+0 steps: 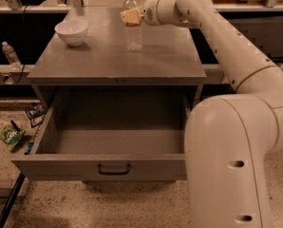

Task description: Pick water bottle from top drawer and place on counter

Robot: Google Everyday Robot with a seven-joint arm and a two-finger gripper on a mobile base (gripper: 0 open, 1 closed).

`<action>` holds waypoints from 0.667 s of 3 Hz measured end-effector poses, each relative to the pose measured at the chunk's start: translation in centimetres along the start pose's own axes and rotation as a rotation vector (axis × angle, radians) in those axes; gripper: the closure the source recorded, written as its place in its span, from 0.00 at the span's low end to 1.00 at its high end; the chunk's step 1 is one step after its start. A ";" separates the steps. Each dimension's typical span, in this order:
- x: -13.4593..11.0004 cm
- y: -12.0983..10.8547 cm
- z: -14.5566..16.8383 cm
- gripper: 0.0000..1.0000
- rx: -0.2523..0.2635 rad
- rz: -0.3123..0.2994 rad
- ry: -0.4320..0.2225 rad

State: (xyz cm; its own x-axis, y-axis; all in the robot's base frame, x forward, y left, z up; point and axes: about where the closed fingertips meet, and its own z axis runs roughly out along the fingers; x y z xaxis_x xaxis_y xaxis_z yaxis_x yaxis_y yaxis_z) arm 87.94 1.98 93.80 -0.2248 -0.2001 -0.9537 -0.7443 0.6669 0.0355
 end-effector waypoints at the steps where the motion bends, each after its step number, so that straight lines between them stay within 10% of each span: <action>1: 0.1 -0.4 -0.3 0.01 0.004 0.010 0.000; 2: 0.1 -0.5 -0.5 0.00 0.006 0.012 0.000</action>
Offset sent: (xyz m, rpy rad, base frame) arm -0.0031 -0.0242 0.0068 0.0095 0.0050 -0.0317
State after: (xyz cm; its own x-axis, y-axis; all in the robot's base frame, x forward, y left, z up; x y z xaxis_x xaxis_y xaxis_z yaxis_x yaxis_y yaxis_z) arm 87.99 1.28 93.82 -0.2336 -0.1920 -0.9532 -0.7379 0.6734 0.0452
